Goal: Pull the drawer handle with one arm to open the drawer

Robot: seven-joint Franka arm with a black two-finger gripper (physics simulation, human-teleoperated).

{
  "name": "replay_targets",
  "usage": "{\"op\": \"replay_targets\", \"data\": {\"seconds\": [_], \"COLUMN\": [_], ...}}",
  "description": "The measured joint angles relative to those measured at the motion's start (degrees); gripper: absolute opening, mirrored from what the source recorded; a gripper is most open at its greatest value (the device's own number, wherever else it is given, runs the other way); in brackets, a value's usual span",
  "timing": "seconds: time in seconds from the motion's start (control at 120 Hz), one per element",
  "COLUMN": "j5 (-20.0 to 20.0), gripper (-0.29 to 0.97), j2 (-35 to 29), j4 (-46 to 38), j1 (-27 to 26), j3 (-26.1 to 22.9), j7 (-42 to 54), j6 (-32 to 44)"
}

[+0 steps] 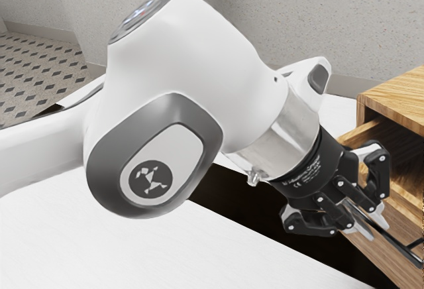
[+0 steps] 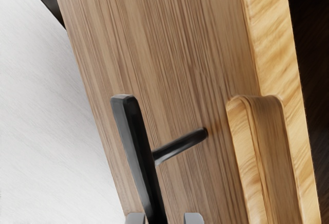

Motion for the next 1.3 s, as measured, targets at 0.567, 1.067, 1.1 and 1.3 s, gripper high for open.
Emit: {"op": "replay_targets", "data": {"seconds": [0.567,1.067,1.1,1.3], "j5": [-1.14,-3.45,-3.56,-4.27], "gripper": [0.0,0.0,0.0,0.0], "j2": [-4.47,-10.36,-10.64,-12.53], "j4": [-4.21,-8.02,-8.31,-9.92], "j1": [1.83,6.03,6.21,7.26], "j3": [-1.14,-5.36,-5.4,-5.45], "j7": [-0.05,-0.05,-0.05,-0.03], "j6": [-0.07,-0.61,-0.67,-0.89]}}
